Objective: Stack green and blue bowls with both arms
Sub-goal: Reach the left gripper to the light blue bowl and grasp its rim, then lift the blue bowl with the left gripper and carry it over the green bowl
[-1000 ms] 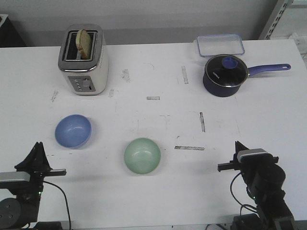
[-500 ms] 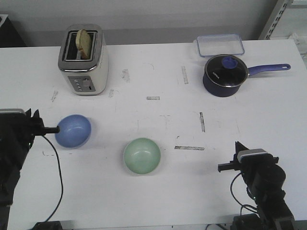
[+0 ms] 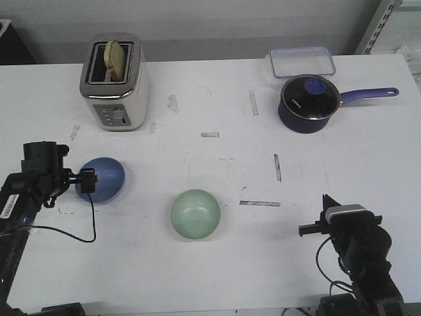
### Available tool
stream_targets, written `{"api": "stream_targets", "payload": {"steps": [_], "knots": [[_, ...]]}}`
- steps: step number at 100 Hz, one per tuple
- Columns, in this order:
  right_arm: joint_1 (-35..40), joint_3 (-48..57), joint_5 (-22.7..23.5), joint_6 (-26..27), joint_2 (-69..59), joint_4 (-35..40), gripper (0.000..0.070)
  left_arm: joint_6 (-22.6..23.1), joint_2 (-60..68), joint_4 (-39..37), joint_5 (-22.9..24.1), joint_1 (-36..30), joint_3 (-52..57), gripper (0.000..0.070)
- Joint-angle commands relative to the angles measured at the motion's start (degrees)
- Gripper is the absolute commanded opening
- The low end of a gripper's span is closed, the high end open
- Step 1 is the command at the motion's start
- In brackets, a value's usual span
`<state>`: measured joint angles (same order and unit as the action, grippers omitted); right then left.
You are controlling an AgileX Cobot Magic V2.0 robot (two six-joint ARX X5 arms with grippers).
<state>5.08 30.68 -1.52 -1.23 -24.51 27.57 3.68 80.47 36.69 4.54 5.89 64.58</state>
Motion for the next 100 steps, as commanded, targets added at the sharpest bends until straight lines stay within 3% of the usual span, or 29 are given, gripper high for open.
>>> {"api": "stream_targets", "payload": {"steps": [1, 9, 13, 30, 37, 50, 63, 100], "knots": [[0.0, 0.1, 0.0, -0.1, -0.4, -0.5, 0.0, -2.3, 2.3, -0.3, 0.0, 0.2, 0.9, 0.0649], [0.0, 0.1, 0.0, -0.1, -0.4, -0.5, 0.0, -3.9, 4.6, -1.1, -0.2, 0.2, 0.9, 0.0631], [0.0, 0.1, 0.0, -0.1, -0.4, -0.5, 0.0, -4.5, 5.5, -1.5, -0.7, 0.2, 0.9, 0.0588], [0.0, 0.1, 0.0, -0.1, -0.4, -0.5, 0.0, -4.8, 7.0, -3.4, -3.7, 0.2, 0.9, 0.0239], [0.0, 0.1, 0.0, -0.1, -0.4, -0.5, 0.0, -4.8, 7.1, -4.0, -4.7, 0.2, 0.9, 0.016], [0.0, 0.1, 0.0, -0.1, -0.4, -0.5, 0.0, -4.8, 7.9, -4.0, -4.8, 0.2, 0.9, 0.0138], [0.0, 0.1, 0.0, -0.1, -0.4, -0.5, 0.0, -4.8, 9.5, -3.7, -4.8, 0.6, 0.9, 0.0], [0.0, 0.1, 0.0, -0.1, -0.4, -0.5, 0.0, -4.8, 9.6, -3.1, -4.8, 0.6, 3.3, 0.0]]}}
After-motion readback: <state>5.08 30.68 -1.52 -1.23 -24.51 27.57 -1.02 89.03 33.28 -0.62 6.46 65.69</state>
